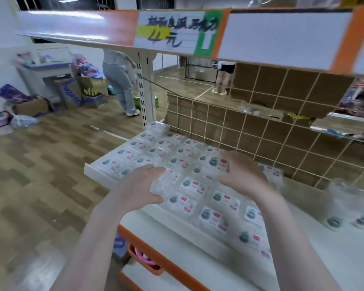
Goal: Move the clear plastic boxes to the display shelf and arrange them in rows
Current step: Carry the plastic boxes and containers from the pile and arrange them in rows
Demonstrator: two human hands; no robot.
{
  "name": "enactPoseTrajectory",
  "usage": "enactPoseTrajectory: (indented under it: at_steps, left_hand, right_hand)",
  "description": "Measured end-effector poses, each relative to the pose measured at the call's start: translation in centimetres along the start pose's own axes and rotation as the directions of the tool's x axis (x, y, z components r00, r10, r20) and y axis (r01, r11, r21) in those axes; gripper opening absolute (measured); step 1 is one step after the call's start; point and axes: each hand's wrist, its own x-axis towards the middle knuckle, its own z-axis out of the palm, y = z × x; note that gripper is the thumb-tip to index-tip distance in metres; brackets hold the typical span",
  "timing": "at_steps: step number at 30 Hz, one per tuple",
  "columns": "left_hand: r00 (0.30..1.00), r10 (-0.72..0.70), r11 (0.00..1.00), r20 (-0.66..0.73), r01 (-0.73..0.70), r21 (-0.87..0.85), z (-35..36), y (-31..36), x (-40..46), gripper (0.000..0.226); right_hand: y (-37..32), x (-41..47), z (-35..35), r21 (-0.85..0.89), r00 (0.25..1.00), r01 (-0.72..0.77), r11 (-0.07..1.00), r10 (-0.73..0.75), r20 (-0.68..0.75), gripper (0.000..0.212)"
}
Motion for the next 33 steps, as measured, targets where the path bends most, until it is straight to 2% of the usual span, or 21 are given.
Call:
enactPoseTrajectory:
  at_steps: [4, 8, 12, 15, 23, 30, 33]
  left_hand:
    - [0.999, 0.045, 0.998, 0.013, -0.045, 0.037, -1.4, -4.7, 3.2, 0.08]
    - [0.987, 0.156, 0.985, 0.037, -0.158, 0.063, -3.3, -9.3, 6.1, 0.079]
    - [0.974, 0.217, 0.971, 0.06, -0.222, 0.093, -4.6, -13.1, 8.3, 0.077]
    - [0.97, 0.231, 0.966, 0.08, -0.238, 0.099, -5.5, -15.2, 9.4, 0.076]
    - [0.96, 0.258, 0.963, 0.107, -0.264, 0.045, -6.1, -17.6, 11.2, 0.079]
    - [0.96, 0.262, 0.964, 0.095, -0.264, 0.014, -5.8, -18.4, 12.5, 0.078]
    - [0.961, 0.256, 0.966, 0.107, -0.259, 0.018, -5.8, -18.5, 12.8, 0.078]
  right_hand:
    - [-3.2, 4.7, 2.1, 0.014, 0.999, -0.033, 0.999, 0.033, -0.005, 0.044]
    - [-6.3, 10.0, 3.9, -0.039, 0.998, -0.057, 0.998, 0.055, -0.043, 0.031]
    - [-8.8, 15.1, 5.0, -0.061, 0.997, -0.068, 0.996, 0.066, -0.025, 0.044]
    - [-10.0, 18.0, 5.8, -0.075, 0.992, -0.124, 0.989, 0.123, -0.017, 0.044]
    - [-10.4, 22.2, 7.6, -0.02, 0.98, -0.18, 0.983, 0.181, 0.082, 0.041]
    - [-10.1, 23.5, 8.3, 0.043, 0.98, -0.178, 0.983, 0.173, 0.1, 0.023]
    - [-9.9, 23.8, 8.2, 0.061, 0.982, -0.158, 0.986, 0.15, 0.113, 0.032]
